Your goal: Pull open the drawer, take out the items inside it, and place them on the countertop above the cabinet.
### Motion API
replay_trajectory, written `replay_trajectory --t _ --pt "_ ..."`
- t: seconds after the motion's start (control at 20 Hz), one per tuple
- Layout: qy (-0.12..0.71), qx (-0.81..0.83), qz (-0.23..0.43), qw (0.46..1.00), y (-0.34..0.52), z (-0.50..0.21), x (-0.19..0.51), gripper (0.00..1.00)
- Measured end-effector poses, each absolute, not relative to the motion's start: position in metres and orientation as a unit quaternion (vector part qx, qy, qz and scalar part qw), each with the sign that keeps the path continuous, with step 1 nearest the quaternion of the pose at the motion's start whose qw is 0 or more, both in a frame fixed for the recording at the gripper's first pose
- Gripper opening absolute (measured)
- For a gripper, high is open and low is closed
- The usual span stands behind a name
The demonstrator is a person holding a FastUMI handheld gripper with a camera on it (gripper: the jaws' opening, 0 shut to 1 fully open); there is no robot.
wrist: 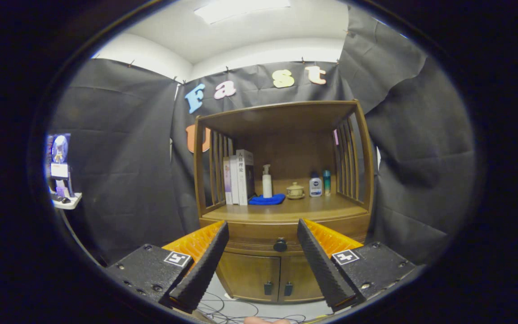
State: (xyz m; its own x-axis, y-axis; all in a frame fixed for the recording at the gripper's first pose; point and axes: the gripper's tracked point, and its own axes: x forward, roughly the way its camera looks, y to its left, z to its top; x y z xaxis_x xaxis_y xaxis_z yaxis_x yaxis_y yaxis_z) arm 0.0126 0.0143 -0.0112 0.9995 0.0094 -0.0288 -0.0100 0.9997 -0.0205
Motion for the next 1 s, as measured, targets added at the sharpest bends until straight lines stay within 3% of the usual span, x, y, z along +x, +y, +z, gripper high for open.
replay_trajectory --t 0.55,1.0 --pt "0.033 -0.009 0.000 0.999 0.014 -0.029 0.045 0.99" --pt "0.086 0.000 -0.017 0.996 0.000 -0.090 0.119 0.99"
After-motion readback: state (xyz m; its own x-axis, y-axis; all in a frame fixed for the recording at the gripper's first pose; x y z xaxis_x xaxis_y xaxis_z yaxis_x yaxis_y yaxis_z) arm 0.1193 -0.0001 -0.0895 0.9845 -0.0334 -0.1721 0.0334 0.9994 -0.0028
